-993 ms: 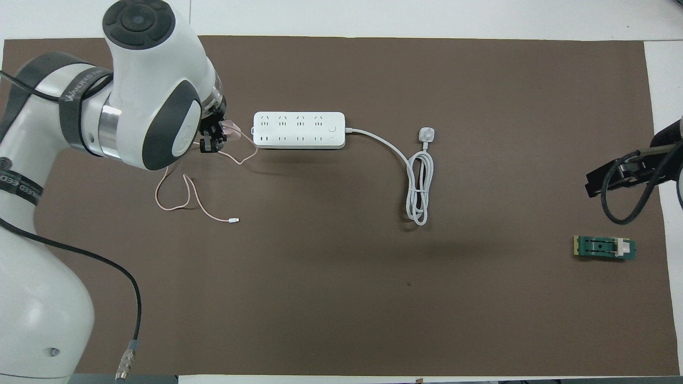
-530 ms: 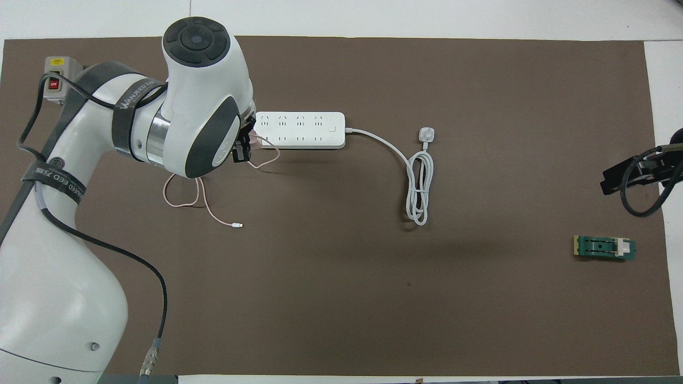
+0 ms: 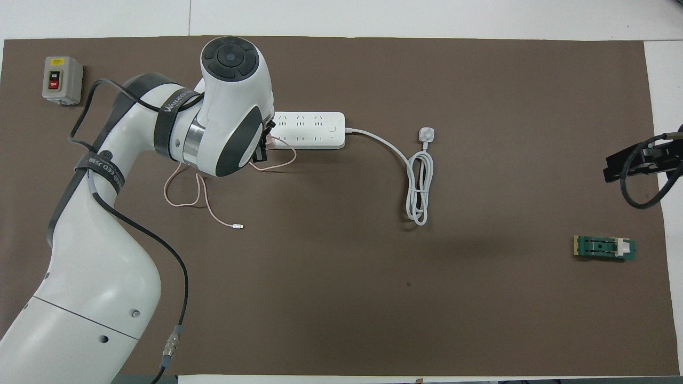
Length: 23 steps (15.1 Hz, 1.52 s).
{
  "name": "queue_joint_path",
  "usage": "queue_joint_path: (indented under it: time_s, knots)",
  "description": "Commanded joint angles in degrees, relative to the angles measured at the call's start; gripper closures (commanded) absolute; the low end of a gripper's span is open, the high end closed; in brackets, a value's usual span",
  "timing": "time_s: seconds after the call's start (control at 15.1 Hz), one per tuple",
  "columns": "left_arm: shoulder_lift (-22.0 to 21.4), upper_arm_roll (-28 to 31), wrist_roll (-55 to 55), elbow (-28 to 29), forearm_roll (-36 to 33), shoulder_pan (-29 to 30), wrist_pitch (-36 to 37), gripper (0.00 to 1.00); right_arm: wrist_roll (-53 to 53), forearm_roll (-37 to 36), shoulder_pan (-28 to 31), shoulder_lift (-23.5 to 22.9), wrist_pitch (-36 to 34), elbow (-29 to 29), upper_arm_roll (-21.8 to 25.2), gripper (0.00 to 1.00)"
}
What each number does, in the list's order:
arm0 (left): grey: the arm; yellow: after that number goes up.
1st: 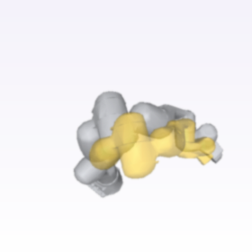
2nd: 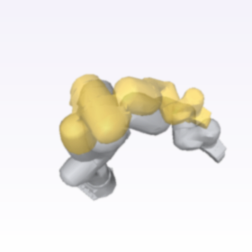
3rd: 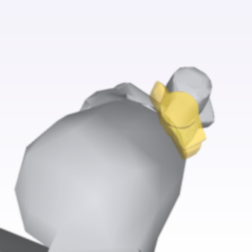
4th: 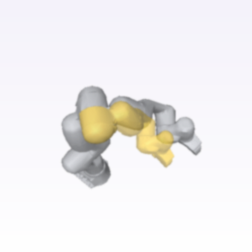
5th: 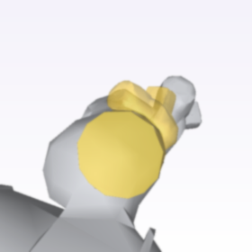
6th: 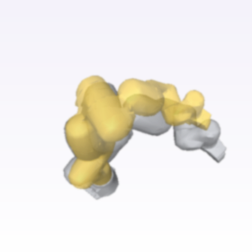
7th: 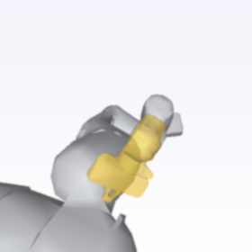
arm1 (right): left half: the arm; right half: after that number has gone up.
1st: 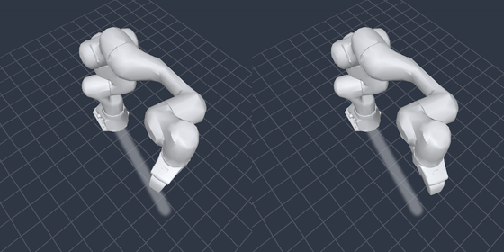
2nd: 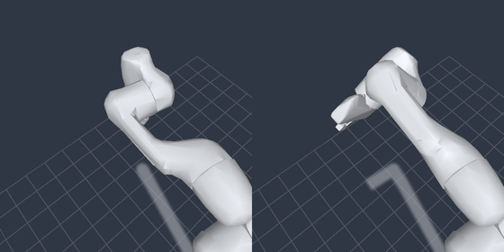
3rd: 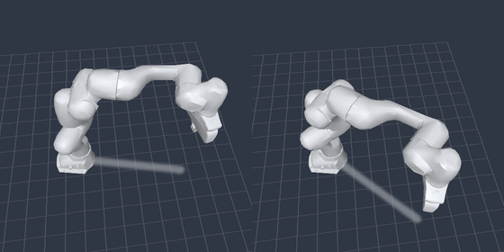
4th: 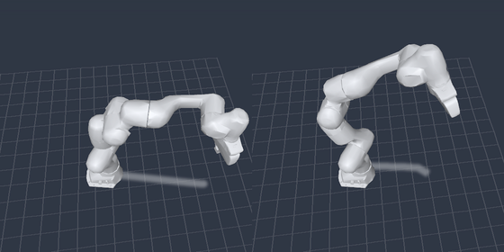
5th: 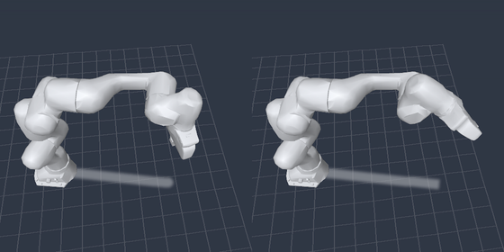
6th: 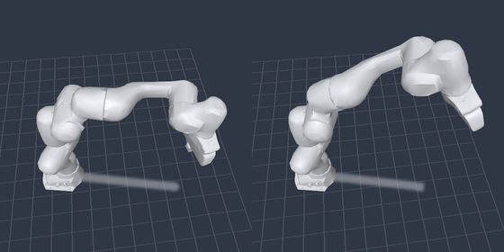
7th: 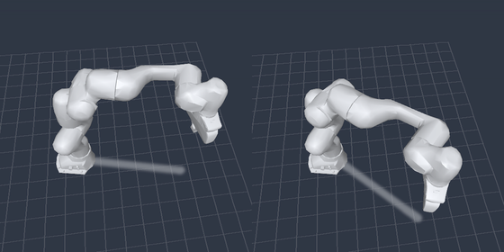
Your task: Plug charger into power strip
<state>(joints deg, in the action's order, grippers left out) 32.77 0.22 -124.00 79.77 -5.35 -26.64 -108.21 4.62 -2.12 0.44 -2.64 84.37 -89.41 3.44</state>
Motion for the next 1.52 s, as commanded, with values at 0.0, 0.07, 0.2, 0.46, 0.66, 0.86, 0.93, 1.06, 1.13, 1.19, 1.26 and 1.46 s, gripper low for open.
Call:
queue_joint_path:
  time_s: [0.0,0.07,0.2,0.46,0.66,0.86,0.93,1.06,1.13,1.19,1.26,1.46]
  knots:
    - [0.54,0.66,1.82,-1.02,-1.16,-0.87,-0.16,1.00,-0.49,-0.08,1.06,0.27,0.53,0.12,-0.54,0.00]
    - [0.54,0.66,3.31,-1.11,-1.07,-0.87,-0.16,1.00,-0.57,-0.17,0.97,0.27,0.70,0.12,-0.54,0.00]
    - [0.54,0.75,5.51,-1.46,-1.07,-0.70,-0.16,1.00,-1.10,-0.08,0.97,0.27,0.97,0.11,-0.72,0.00]
    - [0.80,0.66,7.54,-2.16,-1.07,-0.34,-0.07,1.00,-2.50,2.11,0.97,0.44,3.77,-0.49,-0.80,0.00]
    - [1.59,0.84,8.59,-2.42,-1.07,0.01,-0.16,1.00,-4.27,2.64,0.53,1.23,4.84,-1.91,-1.51,0.00]
    - [1.59,1.10,9.48,-2.34,-0.98,0.18,-0.16,1.00,-4.00,2.64,0.70,1.32,4.31,-1.91,-0.98,0.00]
    - [1.77,1.10,9.57,-2.34,-1.07,0.44,-0.16,1.00,-4.00,2.64,0.70,1.32,3.79,-1.91,-1.24,0.00]
    - [1.86,1.10,10.18,-2.42,-1.07,0.62,-0.34,1.00,-4.18,2.56,0.70,1.93,3.61,-1.91,-1.51,0.00]
    - [1.86,1.10,10.27,-2.42,-1.07,0.62,-0.34,1.00,-4.35,2.21,0.62,1.94,3.69,-1.56,-1.51,0.00]
    - [1.94,1.10,10.27,-2.42,-1.07,0.62,-0.34,1.00,-4.27,2.38,0.62,1.94,3.69,-0.42,-1.51,0.00]
    - [2.21,1.10,10.18,-2.51,-1.07,0.62,-0.60,1.00,-4.27,2.47,0.70,1.94,3.61,-0.24,-1.33,0.00]
    - [2.73,1.19,9.74,-2.78,-1.07,0.62,-2.09,1.00,-4.35,2.38,0.70,2.20,3.52,-0.76,-1.07,0.00]
